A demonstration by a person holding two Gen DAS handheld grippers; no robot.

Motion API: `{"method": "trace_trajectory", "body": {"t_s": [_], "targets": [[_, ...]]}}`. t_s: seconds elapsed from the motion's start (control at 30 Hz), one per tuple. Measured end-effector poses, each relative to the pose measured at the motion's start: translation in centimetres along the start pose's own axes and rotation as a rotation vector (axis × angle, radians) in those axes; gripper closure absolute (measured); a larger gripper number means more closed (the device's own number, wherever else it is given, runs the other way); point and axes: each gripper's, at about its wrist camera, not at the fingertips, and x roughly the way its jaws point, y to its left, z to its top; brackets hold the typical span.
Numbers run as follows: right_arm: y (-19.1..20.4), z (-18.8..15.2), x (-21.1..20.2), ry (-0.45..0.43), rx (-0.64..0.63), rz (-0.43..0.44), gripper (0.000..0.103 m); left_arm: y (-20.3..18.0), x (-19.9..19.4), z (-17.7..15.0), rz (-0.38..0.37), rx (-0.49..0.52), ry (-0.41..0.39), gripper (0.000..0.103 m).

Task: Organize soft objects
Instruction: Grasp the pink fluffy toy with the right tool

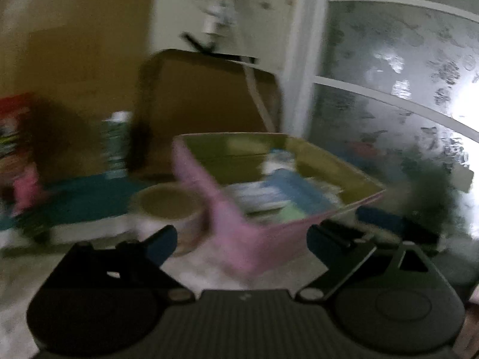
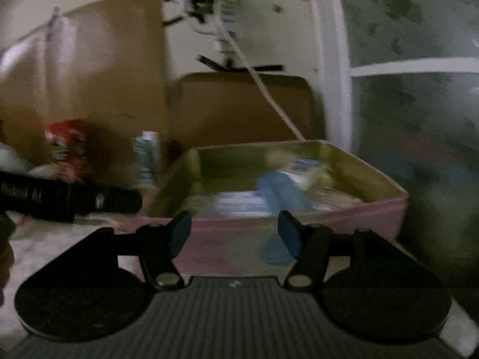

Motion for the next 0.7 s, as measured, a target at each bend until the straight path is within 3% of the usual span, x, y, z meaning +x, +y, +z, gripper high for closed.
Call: {"method": "trace_trajectory", "body": {"t_s": [0.13, 0.33, 0.43, 0.53, 0.7], "targets": [[3.9, 0.1, -0.2, 0.011, -0.025, 0.117, 0.032, 5.4, -2.4, -2.5, 0.144, -0.036, 0.028, 0.004], [11.3, -0.6, 2.6, 0.112, -0.103, 0.270, 0.033, 12.8, -4.7, -5.7, 0.330, -0.038, 0.085, 0.004], [14.8, 0.0, 4.9, 0.128, -0.127, 0.335, 0.033, 15.2, -5.6, -6.7, 0.323, -0.084, 0.080, 0.004], [18.2, 1.4, 9.0, 0.164, -0.114, 0.368, 0.033, 16.4, -6.4, -6.7, 0.252, -0.162, 0.022, 0.004], [23.0, 3.9, 17.2, 0.224, -0.112, 0.415, 0.033, 16.4, -7.0, -6.8, 0.232, -0.160, -0.026, 0.004]]}}
